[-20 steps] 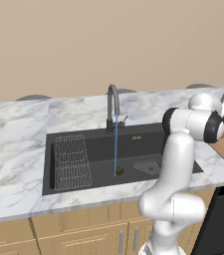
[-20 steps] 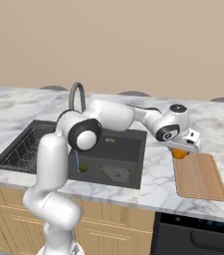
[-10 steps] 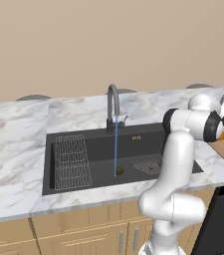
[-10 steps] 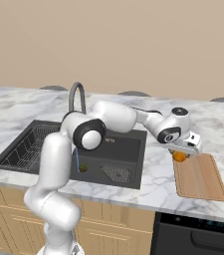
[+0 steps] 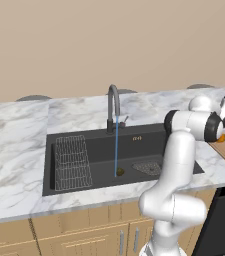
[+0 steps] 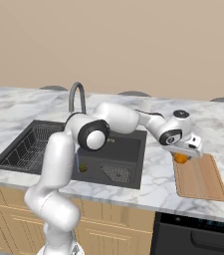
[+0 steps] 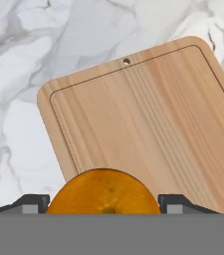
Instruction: Pick the orange, kiwi from the sink and place them on the cutting board to airdry. Then turn off the sink faucet.
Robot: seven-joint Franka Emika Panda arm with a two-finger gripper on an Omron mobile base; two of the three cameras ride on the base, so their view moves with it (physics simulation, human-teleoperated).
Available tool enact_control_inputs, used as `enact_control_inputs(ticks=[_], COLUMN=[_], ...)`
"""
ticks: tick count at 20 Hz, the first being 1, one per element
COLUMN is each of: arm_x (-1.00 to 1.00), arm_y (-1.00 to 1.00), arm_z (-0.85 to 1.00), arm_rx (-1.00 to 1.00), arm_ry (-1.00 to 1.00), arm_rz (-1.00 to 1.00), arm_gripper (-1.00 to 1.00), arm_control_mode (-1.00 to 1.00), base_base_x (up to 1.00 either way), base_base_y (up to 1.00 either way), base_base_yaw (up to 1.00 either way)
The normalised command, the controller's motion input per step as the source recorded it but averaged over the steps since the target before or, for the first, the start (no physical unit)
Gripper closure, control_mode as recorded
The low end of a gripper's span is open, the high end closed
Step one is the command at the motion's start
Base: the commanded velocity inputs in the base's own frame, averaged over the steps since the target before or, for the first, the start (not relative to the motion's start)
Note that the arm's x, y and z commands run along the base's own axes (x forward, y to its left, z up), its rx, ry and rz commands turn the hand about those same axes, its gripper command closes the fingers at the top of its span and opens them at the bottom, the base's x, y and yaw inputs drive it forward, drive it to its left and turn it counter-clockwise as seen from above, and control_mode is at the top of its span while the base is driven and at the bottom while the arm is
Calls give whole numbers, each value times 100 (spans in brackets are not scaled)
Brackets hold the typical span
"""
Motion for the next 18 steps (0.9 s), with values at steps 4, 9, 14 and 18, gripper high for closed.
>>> enact_control_inputs(ticks=[4,9,14,18], arm_x=[8,10,9,10], arm_y=[-21,-14,-5,0], arm_z=[-6,-10,-16,-22], arm_rx=[3,3,0,0], arm_ry=[0,1,2,3], arm_rz=[0,0,0,0], arm_gripper=[100,100,100,100], arm_control_mode=[-100,-100,-100,-100], base_base_x=[0,0,0,0], base_base_y=[0,0,0,0], base_base_yaw=[0,0,0,0])
